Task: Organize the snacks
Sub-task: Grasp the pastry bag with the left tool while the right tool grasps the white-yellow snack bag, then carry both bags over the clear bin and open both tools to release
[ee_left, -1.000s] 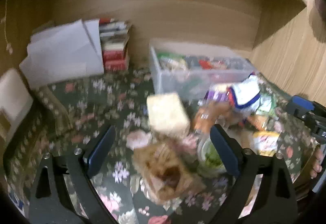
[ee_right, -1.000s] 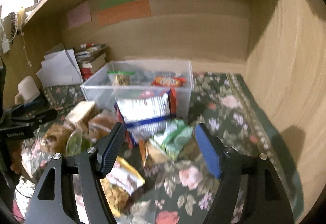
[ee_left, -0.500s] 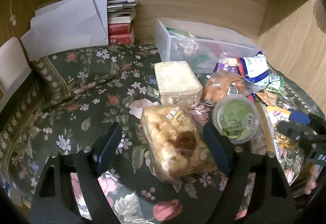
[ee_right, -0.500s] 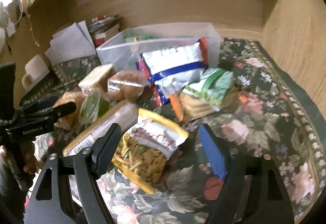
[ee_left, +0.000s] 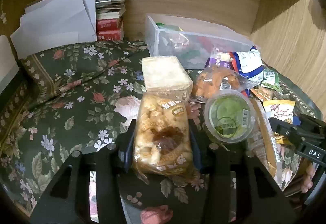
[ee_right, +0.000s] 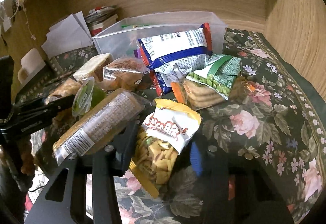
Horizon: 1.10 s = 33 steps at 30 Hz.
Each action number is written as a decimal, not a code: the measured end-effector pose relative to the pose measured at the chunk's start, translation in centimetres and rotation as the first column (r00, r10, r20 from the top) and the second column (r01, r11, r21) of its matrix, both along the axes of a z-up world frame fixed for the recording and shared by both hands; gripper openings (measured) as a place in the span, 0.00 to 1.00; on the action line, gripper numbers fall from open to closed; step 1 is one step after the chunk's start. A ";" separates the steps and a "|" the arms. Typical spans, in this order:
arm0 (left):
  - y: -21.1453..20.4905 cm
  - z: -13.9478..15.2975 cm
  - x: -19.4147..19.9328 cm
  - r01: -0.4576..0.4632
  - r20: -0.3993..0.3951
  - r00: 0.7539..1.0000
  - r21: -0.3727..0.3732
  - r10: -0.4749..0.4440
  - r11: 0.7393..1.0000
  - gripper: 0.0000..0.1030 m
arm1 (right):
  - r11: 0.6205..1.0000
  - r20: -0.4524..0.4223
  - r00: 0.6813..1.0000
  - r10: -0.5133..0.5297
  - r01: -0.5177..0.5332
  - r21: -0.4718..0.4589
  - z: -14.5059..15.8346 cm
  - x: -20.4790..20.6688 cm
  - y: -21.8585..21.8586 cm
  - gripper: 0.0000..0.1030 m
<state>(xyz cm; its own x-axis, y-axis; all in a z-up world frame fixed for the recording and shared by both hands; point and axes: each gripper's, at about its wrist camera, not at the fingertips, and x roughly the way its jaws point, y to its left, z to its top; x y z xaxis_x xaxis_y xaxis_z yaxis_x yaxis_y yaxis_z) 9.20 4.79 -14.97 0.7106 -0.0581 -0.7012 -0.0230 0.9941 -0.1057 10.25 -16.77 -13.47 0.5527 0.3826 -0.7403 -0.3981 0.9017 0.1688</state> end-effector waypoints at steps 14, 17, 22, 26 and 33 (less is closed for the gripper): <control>0.3 5.0 -1.0 -0.005 0.125 0.992 0.007 0.005 1.000 0.44 | 1.000 0.114 0.993 0.022 -0.024 0.020 3.9 0.2 -0.6 0.24; -0.1 6.4 -0.5 0.008 0.161 0.987 0.009 -0.010 1.000 0.44 | 0.999 0.150 0.988 0.024 -0.027 0.021 5.2 0.7 -0.5 0.24; -0.9 8.6 1.2 0.033 0.208 0.978 0.009 -0.034 0.999 0.44 | 0.999 0.211 0.977 0.025 -0.032 0.028 7.3 1.9 -0.2 0.24; -1.3 9.9 2.7 0.041 0.235 0.971 0.004 -0.041 0.999 0.44 | 0.999 0.253 0.967 0.028 -0.039 0.037 8.8 3.1 0.0 0.24; -1.5 11.8 6.0 0.045 0.263 0.964 -0.005 -0.042 0.999 0.44 | 0.998 0.304 0.952 0.034 -0.051 0.046 10.8 5.7 0.7 0.24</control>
